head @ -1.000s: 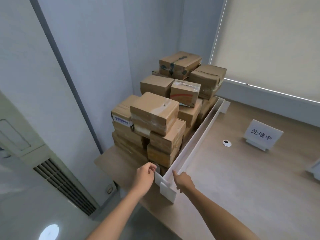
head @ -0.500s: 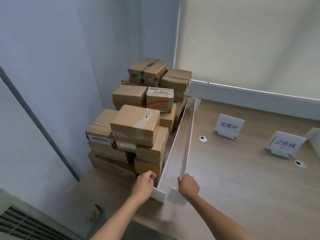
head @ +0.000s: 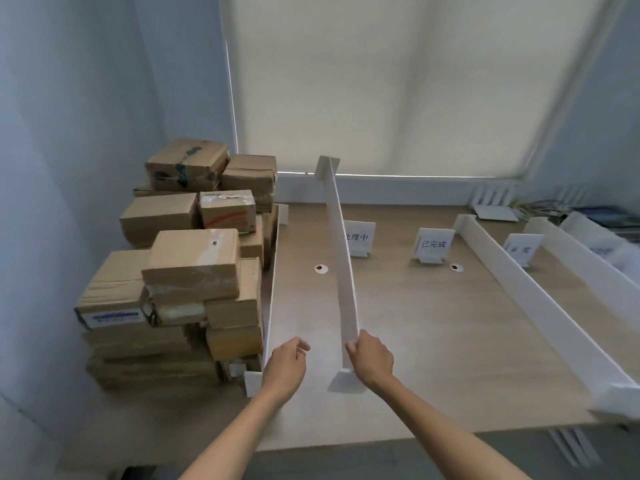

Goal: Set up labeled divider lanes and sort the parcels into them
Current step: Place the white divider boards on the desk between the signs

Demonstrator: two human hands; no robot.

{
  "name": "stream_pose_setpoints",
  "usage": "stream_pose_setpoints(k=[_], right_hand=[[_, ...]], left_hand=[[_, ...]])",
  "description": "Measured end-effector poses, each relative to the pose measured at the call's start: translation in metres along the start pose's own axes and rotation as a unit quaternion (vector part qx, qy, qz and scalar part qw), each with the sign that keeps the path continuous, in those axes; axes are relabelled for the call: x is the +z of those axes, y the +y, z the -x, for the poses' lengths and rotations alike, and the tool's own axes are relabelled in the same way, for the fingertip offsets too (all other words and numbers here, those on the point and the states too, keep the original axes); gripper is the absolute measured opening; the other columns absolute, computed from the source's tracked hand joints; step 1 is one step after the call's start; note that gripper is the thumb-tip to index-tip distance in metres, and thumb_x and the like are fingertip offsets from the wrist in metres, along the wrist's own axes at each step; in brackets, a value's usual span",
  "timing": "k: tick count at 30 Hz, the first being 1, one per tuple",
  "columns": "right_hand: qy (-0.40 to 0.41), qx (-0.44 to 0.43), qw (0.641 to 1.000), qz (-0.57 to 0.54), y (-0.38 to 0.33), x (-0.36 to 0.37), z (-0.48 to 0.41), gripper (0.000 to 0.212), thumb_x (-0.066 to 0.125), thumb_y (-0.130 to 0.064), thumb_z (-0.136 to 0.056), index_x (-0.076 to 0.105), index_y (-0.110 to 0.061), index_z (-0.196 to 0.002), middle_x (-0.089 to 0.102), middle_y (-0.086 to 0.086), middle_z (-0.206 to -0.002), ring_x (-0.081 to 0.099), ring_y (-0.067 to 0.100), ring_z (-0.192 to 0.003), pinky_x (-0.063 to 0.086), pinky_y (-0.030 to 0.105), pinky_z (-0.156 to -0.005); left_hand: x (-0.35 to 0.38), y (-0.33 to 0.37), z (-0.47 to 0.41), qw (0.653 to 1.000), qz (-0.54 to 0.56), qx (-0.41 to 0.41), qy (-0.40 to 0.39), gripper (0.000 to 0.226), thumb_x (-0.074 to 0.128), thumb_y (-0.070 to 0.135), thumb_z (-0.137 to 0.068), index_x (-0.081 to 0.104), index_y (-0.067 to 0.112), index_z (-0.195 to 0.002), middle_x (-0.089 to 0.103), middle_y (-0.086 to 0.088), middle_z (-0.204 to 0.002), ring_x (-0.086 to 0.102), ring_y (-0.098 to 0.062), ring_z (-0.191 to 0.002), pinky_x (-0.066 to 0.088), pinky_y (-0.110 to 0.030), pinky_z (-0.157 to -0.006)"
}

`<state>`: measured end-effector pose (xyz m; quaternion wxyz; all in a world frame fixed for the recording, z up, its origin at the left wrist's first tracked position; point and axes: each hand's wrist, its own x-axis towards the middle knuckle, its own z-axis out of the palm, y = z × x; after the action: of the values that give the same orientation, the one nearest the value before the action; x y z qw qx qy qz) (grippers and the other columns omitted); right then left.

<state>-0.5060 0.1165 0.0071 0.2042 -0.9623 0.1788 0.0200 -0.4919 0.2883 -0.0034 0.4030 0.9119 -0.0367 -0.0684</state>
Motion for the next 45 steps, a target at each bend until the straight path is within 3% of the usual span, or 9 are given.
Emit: stream_pose_setpoints(k=[11, 16, 26, 31, 35, 39, 42, 45], right_hand=[[0.039, 0.063, 0.997, 0.025, 0.098, -0.055, -0.008, 0.022, 0.042, -0.022, -0.088, 0.056, -0.008, -0.097, 0.064, 0.009, -0.095, 0.050, 0.026, -0.073, 0.038, 0.029, -0.062], [0.017, 0.081, 0.996, 0.034, 0.140, -0.064, -0.030, 0.024, 0.042, -0.022, -0.089, 0.057, -0.007, -0.100, 0.065, 0.010, -0.099, 0.059, 0.029, -0.083, 0.039, 0.029, -0.064], [-0.071, 0.084, 0.992, 0.067, 0.237, -0.054, -0.071, 0.018, 0.040, -0.022, -0.091, 0.052, -0.009, -0.095, 0.064, 0.009, -0.105, 0.053, 0.026, -0.080, 0.037, 0.027, -0.065], [-0.099, 0.084, 0.988, 0.085, 0.278, -0.049, -0.086, 0.025, 0.040, -0.020, -0.093, 0.054, -0.008, -0.109, 0.064, 0.009, -0.107, 0.058, 0.026, -0.085, 0.040, 0.028, -0.066], [-0.128, 0.078, 0.984, 0.101, 0.301, -0.046, -0.092, 0.024, 0.041, -0.020, -0.094, 0.052, -0.009, -0.112, 0.062, 0.009, -0.115, 0.061, 0.027, -0.101, 0.040, 0.028, -0.068], [-0.137, 0.073, 0.982, 0.110, 0.312, -0.046, -0.095, 0.025, 0.042, -0.026, -0.096, 0.050, -0.010, -0.113, 0.061, 0.008, -0.117, 0.059, 0.026, -0.104, 0.040, 0.028, -0.070], [-0.121, 0.083, 0.983, 0.110, 0.310, -0.047, -0.098, 0.032, 0.040, -0.035, -0.096, 0.047, -0.010, -0.115, 0.059, 0.009, -0.116, 0.058, 0.026, -0.104, 0.044, 0.031, -0.075], [-0.042, 0.086, 0.983, 0.158, 0.293, -0.054, -0.100, 0.033, 0.039, -0.036, -0.097, 0.044, -0.013, -0.120, 0.053, 0.007, -0.120, 0.051, 0.024, -0.111, 0.042, 0.030, -0.072]], left_hand=[[0.056, 0.048, 0.004, 0.997, -0.025, 0.047, -0.059, 0.031, 0.034, 0.011, -0.094, 0.061, 0.020, -0.107, 0.064, 0.002, -0.111, 0.058, -0.014, -0.096, 0.049, -0.028, -0.081], [0.080, 0.070, -0.012, 0.997, -0.033, 0.042, -0.053, 0.031, 0.035, 0.010, -0.093, 0.061, 0.020, -0.106, 0.064, 0.002, -0.111, 0.059, -0.015, -0.097, 0.047, -0.027, -0.078], [0.142, 0.107, -0.043, 0.999, -0.031, -0.012, -0.033, 0.031, 0.035, 0.008, -0.090, 0.061, 0.021, -0.100, 0.065, 0.003, -0.108, 0.057, -0.013, -0.090, 0.045, -0.026, -0.073], [0.168, 0.113, -0.046, 0.998, -0.032, -0.033, -0.033, 0.031, 0.035, 0.008, -0.090, 0.060, 0.022, -0.098, 0.064, 0.003, -0.107, 0.057, -0.013, -0.091, 0.044, -0.025, -0.073], [0.176, 0.111, -0.047, 0.998, -0.040, -0.052, -0.024, 0.031, 0.035, 0.008, -0.090, 0.061, 0.021, -0.100, 0.065, 0.003, -0.108, 0.056, -0.012, -0.092, 0.044, -0.025, -0.073], [0.175, 0.109, -0.049, 0.997, -0.043, -0.062, -0.021, 0.031, 0.035, 0.008, -0.091, 0.061, 0.021, -0.102, 0.064, 0.003, -0.107, 0.058, -0.013, -0.095, 0.043, -0.025, -0.072], [0.170, 0.105, -0.050, 0.997, -0.041, -0.066, -0.014, 0.031, 0.036, 0.008, -0.091, 0.062, 0.021, -0.101, 0.065, 0.004, -0.106, 0.058, -0.013, -0.094, 0.043, -0.025, -0.071], [0.157, 0.095, -0.049, 0.997, -0.029, -0.071, -0.004, 0.031, 0.035, 0.007, -0.090, 0.061, 0.022, -0.099, 0.065, 0.003, -0.106, 0.059, -0.014, -0.094, 0.047, -0.027, -0.076]])
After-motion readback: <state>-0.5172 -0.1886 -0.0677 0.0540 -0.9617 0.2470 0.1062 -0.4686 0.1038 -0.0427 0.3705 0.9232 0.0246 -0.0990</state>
